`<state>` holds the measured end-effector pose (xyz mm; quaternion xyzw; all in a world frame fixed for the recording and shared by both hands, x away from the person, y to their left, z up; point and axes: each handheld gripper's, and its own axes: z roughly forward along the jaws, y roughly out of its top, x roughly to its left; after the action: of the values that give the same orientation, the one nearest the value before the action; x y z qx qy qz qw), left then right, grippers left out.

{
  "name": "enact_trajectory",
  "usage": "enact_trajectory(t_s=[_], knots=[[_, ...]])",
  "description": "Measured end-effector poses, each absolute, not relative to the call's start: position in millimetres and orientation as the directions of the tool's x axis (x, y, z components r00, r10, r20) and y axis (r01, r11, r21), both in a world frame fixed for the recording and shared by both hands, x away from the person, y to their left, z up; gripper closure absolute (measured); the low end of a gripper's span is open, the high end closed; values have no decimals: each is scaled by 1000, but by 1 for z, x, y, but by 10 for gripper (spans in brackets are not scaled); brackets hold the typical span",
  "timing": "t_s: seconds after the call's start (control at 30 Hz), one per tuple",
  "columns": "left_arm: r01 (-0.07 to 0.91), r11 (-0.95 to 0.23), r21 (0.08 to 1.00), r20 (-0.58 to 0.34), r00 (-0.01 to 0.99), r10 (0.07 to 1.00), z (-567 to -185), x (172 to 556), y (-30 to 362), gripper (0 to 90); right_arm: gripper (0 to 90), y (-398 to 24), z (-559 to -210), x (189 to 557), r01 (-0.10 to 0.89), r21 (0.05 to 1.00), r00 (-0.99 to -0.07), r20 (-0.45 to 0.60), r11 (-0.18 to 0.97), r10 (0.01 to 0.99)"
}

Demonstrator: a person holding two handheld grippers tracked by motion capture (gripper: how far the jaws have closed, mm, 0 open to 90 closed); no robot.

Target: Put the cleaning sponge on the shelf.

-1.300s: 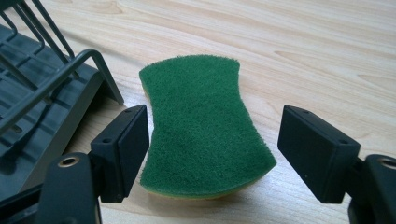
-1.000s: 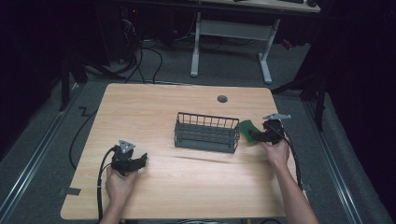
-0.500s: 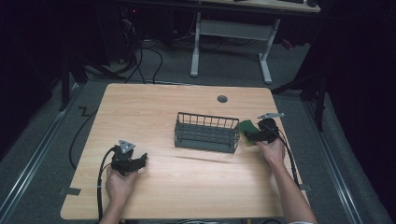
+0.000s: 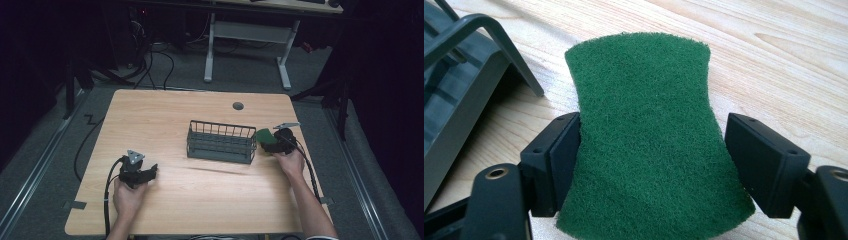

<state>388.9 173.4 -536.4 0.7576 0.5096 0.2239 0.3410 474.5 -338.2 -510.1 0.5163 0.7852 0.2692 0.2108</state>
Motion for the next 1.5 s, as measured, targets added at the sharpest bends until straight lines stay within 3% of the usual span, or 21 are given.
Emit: enact_trajectory(t_s=[0.57,1.5], knots=[[620,-245,745,-10,378,926,-536,389,174,323,276,-345,-506,473,703,647,-377,-12,294,926],[620,-244,746,-12,378,926,-536,389,174,324,278,-351,-464,446,656,682,-426,-17,322,905]])
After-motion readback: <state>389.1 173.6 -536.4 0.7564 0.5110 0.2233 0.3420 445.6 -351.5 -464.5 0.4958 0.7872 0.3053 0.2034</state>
